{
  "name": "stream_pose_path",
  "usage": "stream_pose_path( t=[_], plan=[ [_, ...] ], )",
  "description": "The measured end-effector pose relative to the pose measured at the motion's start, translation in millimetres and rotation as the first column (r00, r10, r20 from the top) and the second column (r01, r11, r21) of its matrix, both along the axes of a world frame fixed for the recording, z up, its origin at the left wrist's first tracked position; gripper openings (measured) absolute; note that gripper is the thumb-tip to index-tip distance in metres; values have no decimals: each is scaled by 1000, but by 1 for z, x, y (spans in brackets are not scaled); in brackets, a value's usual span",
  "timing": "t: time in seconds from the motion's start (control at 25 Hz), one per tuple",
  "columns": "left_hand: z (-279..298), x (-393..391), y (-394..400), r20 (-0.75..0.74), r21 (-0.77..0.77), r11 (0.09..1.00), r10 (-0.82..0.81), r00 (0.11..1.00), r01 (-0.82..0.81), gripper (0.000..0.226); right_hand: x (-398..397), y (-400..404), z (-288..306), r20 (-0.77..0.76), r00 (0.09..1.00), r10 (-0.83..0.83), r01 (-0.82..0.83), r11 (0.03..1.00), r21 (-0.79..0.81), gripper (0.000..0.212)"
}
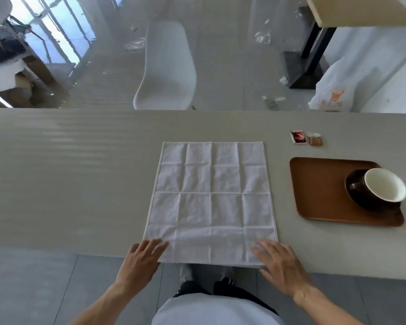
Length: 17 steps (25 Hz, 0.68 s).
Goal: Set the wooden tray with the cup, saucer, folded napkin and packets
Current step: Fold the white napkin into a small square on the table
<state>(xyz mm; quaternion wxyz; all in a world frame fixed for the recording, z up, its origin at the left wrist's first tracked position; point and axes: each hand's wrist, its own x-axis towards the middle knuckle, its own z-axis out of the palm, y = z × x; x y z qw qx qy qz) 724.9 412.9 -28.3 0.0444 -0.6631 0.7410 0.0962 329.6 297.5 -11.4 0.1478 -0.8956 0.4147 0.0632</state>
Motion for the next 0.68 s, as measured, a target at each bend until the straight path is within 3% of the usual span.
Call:
stream_pose_path(
  t=[0.2, 0.32, 0.4, 0.52, 0.68],
  plan=[
    [7, 27, -7, -45, 11, 989, -148, 988, 149, 37, -2, 18, -4, 47, 997, -67, 70, 995, -73, 41],
    [16, 37, -22, -176, 42, 993, -103, 979, 112, 12, 2, 17, -1, 100, 987, -128, 138, 985, -104, 38],
    [18, 44, -34, -318, 80, 996, -7, 948, 34, 18, 10, 8, 7, 34, 984, -176, 178, 983, -51, 31],
    [19, 55, -50, -417, 129, 992, 61, 907, -7, 19, 18, -14, 26, -157, 943, -292, 304, 951, 55, 6],
    [23, 72, -69, -523, 186, 980, 161, 837, -72, 8, 23, -53, 45, -181, 867, -465, 498, 832, 244, 8]
  ],
)
